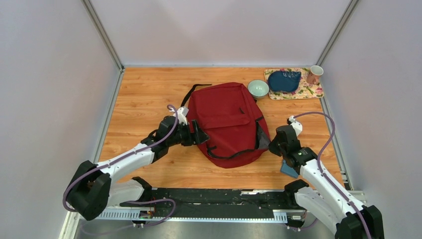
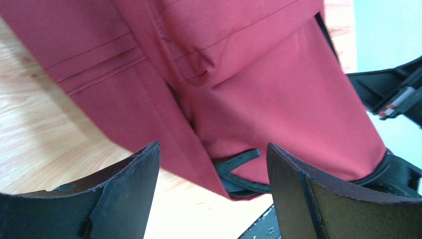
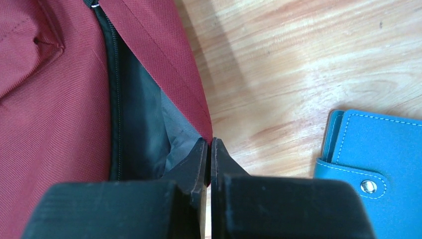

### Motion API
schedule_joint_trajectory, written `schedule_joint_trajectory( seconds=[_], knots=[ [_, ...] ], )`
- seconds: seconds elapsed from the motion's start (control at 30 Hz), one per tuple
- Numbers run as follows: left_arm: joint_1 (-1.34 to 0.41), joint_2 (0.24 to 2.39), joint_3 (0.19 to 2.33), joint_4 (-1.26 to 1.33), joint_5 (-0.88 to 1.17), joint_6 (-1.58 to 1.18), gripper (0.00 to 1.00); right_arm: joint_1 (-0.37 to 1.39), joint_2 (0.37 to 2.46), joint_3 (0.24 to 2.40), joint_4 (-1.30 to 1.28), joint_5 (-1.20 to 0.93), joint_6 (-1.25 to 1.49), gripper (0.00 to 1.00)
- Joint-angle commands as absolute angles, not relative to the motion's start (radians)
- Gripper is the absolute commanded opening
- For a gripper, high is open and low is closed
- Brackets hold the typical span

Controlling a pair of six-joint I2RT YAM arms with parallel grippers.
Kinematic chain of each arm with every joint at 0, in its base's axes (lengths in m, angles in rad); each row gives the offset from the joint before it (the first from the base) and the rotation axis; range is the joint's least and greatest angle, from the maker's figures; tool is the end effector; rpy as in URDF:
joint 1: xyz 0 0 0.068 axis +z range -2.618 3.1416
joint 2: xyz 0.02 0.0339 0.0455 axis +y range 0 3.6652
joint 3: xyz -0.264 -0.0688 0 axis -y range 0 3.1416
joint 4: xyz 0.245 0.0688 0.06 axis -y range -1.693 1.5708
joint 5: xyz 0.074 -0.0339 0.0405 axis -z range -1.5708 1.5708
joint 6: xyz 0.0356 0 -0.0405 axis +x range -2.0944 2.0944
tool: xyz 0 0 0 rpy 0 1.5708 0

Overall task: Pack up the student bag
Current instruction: Adjust the student bag at the center of the board.

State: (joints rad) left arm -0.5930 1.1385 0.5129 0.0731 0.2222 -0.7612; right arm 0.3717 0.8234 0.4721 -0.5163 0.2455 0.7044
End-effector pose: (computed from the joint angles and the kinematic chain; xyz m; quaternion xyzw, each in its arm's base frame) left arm 0.1911 -0.1382 0.2013 -0.0190 0.8692 -0.3790 0.3169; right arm 0.1535 0.0506 0.1964 0.1959 0.9119 0.0765 0.3524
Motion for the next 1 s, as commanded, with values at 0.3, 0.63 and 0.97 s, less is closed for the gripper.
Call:
schedule_joint_trajectory(
  seconds=[0.3,0.63,0.97],
  knots=[
    [-0.586,1.249,0.523,0.192,0.229,-0.822,0.84,0.364,0.756,0.422,-0.518,0.196,0.739,0.04],
    [-0.586,1.360,0.594,0.184,0.225,-0.773,0.67,0.365,0.747,0.419,-0.500,0.166,0.732,0.07],
    [-0.586,1.373,0.592,0.190,0.244,-0.761,0.01,0.365,0.729,0.417,-0.492,0.164,0.727,0.09]
  ],
)
